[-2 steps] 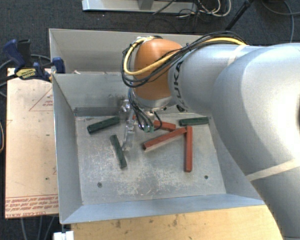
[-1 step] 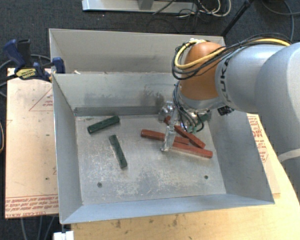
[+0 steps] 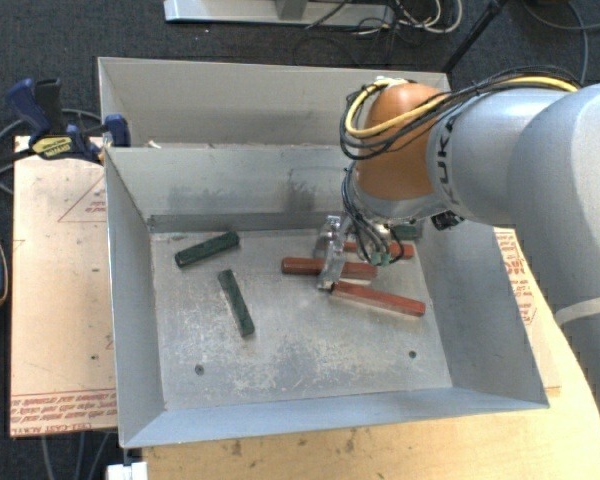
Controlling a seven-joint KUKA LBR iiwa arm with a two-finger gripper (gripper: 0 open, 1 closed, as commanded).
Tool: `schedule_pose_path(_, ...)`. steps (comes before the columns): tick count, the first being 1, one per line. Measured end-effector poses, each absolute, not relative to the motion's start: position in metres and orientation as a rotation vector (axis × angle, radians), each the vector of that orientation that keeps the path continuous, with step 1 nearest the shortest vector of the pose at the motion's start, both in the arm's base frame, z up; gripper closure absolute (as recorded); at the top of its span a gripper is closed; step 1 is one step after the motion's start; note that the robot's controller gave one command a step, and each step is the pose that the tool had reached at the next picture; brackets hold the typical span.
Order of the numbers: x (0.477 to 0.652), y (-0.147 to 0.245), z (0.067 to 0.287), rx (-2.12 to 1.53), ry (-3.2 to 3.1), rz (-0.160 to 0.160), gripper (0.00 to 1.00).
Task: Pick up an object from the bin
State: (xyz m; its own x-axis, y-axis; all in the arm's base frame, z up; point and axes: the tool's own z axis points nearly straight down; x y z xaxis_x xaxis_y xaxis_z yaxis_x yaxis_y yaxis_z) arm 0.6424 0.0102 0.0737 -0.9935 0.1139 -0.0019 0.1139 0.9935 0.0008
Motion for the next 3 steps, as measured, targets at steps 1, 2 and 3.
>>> schedule_pose_path(1,0.651,0.003,0.072,-0.314,3.117,0.002,1.0)
schedule_pose_path(2,0.651,0.0,0.199,-0.678,3.056,-0.002,1.0)
schedule_pose_path(3,0.631,-0.005,0.22,-0.648,3.071,0.001,1.0)
